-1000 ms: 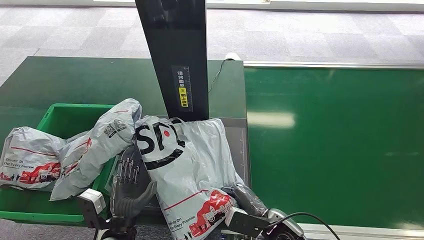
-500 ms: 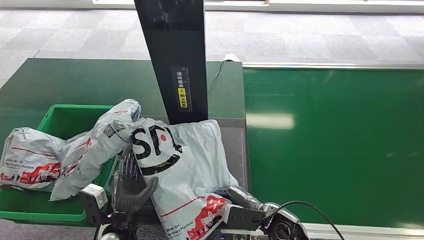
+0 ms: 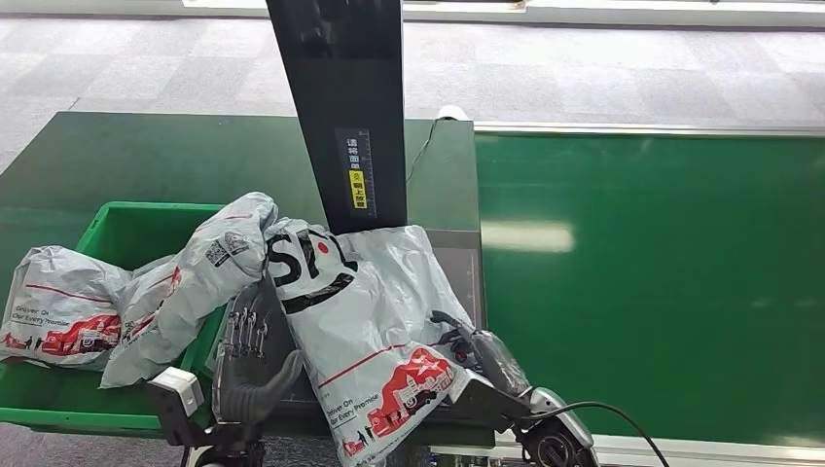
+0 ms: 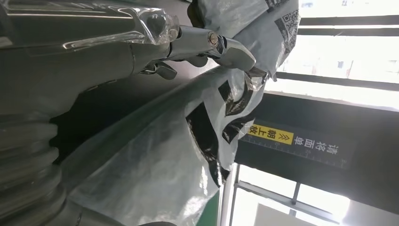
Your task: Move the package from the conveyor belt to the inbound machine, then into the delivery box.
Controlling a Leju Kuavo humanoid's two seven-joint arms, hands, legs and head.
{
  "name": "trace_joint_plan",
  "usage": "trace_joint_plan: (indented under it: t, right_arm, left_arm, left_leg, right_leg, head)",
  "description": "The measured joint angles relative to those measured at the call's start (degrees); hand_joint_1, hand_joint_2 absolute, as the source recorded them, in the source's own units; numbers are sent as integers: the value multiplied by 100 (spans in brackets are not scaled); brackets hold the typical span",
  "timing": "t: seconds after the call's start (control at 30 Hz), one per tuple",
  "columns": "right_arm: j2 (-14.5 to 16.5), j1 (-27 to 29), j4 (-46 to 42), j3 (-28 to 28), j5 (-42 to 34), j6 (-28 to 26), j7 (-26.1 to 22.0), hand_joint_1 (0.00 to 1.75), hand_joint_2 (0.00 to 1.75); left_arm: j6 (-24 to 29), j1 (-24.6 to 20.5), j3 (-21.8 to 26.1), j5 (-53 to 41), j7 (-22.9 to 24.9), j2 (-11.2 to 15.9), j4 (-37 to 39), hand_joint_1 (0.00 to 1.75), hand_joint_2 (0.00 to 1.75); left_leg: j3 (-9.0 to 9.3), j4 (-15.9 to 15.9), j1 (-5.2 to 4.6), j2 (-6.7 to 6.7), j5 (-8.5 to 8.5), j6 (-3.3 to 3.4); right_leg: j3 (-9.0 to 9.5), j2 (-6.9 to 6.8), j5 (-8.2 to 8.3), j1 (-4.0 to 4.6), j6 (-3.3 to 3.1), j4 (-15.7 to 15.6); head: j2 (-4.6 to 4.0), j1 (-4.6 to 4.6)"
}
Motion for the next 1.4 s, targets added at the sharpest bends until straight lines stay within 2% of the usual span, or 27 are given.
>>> trace_joint_plan:
  t: [0.13, 0.23, 0.33, 0.57, 0.7, 0.8, 0.9, 1.4]
  right_arm:
    - [175, 204, -402, -358, -165, -931, -458, 0, 175]
    - [292, 338, -717, -605, -640, -1238, -702, 0, 175]
    - [365, 474, -998, -765, -1023, -1253, -899, 0, 175]
    - [467, 650, -1351, -890, -1186, -1329, -1040, 0, 175]
    - [485, 706, -1427, -915, -1214, -1350, -982, 0, 175]
    - [478, 757, -1438, -918, -1047, -1238, -720, 0, 175]
    - [469, 790, -1425, -918, -882, -1143, -526, 0, 175]
    - [466, 809, -1394, -918, -833, -1122, -476, 0, 175]
  left_arm:
    - [16, -7, 1, 0, -5, -4, 0, 0, 175]
    - [25, -37, -1, 3, -7, -5, 3, 0, 175]
    - [25, -77, -4, 18, -22, -5, 15, 0, 175]
    - [137, -106, -8, -20, -162, -3, 18, 0, 175]
    - [807, -100, -4, -445, -402, -7, -28, 0, 175]
    - [1457, -63, -1, -818, -580, -9, -186, 0, 175]
    - [1859, -18, -1, -1064, -668, -5, -378, 0, 175]
    - [1952, 58, 1, -1125, -691, 4, -613, 0, 175]
  left_leg:
    - [-10, 1, 0, -1, 0, 0]
    - [-20, 0, 0, -1, 0, 0]
    - [-24, 0, 0, 0, -1, 0]
    - [-27, 0, 0, 0, -1, 0]
    - [-28, 0, 0, -1, -1, 0]
    - [-30, 0, 0, -1, -1, 0]
    - [-32, 0, 0, -1, -1, 0]
    - [-32, 0, 0, -2, 0, 0]
  right_leg:
    - [-16, 1, 0, 0, 0, 0]
    - [-25, 1, 0, 1, 0, 0]
    - [-29, 1, 0, 1, 0, 0]
    - [-31, 1, 0, 1, 0, 0]
    - [-31, 1, 0, 1, 0, 0]
    - [-31, 1, 0, 1, -1, 0]
    - [-32, 0, 0, 1, 0, 0]
    - [-32, 0, 0, 1, 0, 0]
  head:
    - [0, -1]
    - [0, -1]
    - [0, -1]
    - [0, -1]
    - [0, -1]
    - [0, -1]
    - [0, -1]
    - [0, -1]
